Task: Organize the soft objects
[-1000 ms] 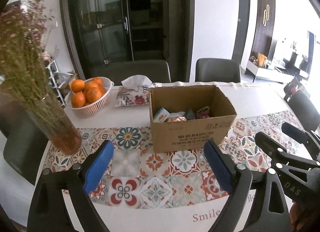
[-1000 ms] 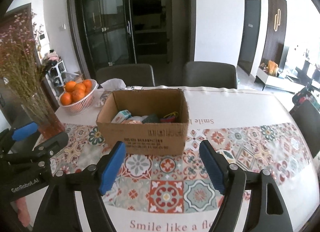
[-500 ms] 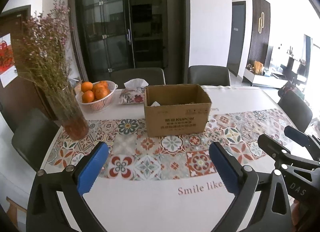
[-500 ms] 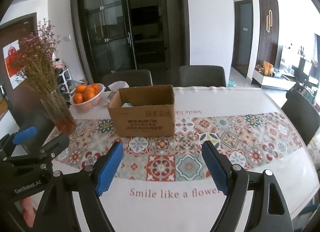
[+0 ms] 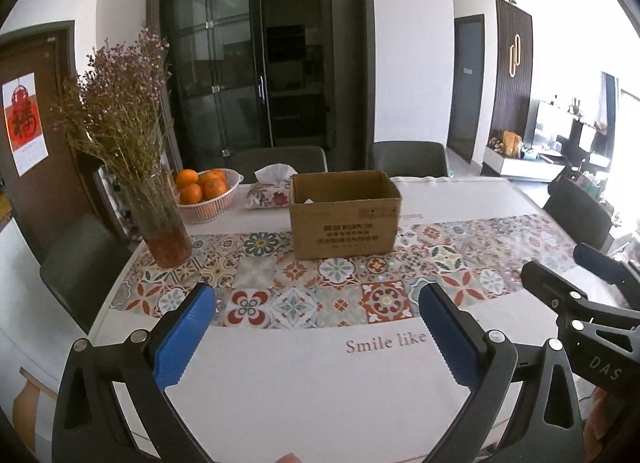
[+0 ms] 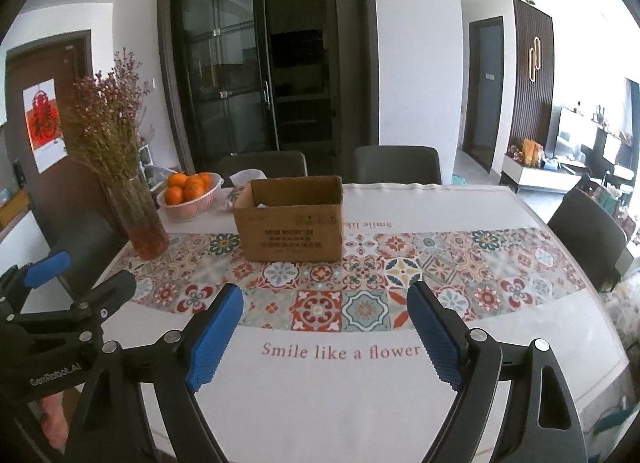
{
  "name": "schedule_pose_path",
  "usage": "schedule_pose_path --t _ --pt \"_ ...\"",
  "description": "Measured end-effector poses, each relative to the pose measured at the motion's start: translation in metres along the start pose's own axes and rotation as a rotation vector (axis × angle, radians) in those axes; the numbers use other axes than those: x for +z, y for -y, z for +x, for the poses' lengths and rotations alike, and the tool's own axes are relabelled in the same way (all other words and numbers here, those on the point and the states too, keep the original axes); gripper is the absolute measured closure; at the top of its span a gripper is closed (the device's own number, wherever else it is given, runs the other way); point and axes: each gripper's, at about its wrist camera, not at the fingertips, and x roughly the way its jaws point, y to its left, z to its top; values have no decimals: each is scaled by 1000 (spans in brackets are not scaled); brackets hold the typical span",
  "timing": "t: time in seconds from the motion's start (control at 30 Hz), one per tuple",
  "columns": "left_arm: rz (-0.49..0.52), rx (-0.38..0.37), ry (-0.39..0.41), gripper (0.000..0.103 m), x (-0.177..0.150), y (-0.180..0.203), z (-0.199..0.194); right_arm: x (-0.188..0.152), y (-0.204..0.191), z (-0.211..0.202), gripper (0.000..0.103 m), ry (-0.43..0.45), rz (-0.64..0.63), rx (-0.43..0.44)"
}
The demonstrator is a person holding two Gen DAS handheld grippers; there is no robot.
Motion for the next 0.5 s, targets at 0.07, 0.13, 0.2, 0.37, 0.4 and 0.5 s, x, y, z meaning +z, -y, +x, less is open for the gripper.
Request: schedule_pose_path --t 0.07,0.13,0.2,0.37,0.4,0.5 --pt "3 -9 10 0 -2 0 -8 -3 0 -8 18 8 4 6" --pt "6 -1 19 0 -4 0 -14 -6 -1 -16 18 17 1 3" --pt "5 2 28 0 -6 0 -20 -8 -1 -22 18 22 5 1" --pt "4 0 46 0 -8 -3 -32 -10 -5 -32 18 36 4 8" --pt "4 -2 49 0 -8 -4 -33 -10 -6 -34 18 40 5 8" --pt "5 -4 56 0 -9 -5 -38 -12 -8 -40 18 50 1 8"
